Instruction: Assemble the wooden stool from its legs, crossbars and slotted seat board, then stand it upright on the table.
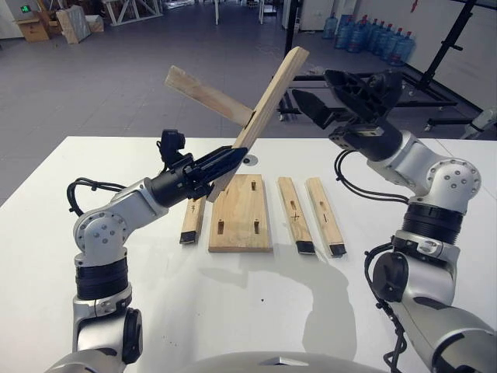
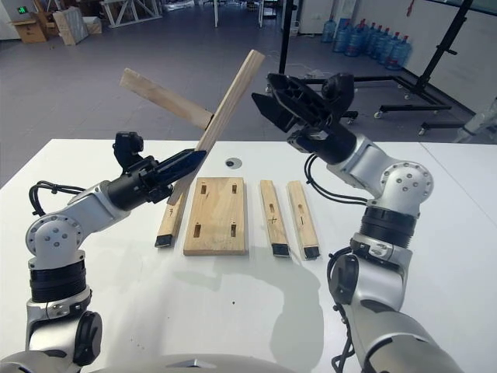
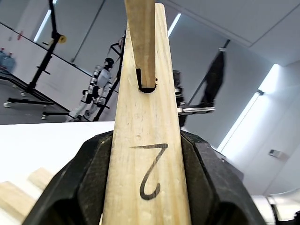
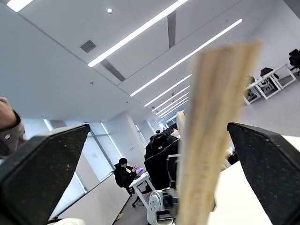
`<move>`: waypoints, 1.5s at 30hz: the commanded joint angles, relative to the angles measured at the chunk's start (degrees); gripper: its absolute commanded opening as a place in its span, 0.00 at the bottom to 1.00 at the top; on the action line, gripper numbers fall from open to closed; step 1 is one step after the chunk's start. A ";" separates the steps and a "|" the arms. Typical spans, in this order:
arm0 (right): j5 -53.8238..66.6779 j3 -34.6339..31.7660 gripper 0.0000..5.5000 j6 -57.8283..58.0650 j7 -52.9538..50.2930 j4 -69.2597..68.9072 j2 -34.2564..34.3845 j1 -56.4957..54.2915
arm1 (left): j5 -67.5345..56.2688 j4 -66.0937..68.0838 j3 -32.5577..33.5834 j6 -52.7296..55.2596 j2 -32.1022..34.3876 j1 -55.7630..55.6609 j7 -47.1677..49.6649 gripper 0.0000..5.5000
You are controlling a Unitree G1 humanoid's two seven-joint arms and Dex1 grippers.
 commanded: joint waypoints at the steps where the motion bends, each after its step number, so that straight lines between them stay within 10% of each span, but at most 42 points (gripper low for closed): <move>1: 0.90 1.46 0.98 -1.01 -3.58 0.03 1.70 0.57 | -3.38 -0.46 -0.51 0.72 0.01 -0.22 1.04 0.37; 22: 11.90 7.28 0.98 -8.52 -13.20 -5.44 5.81 2.97 | -5.08 -2.53 -5.31 -0.68 0.31 2.48 3.57 0.37; 39: 13.05 8.53 0.43 -10.39 -13.93 -4.95 5.35 4.00 | -4.95 -2.63 -5.50 -1.02 0.51 2.96 3.59 0.37; 45: 11.04 8.94 0.40 -11.21 -12.61 -6.31 4.72 5.37 | -4.52 -2.80 -5.62 -1.23 0.83 3.14 3.66 0.37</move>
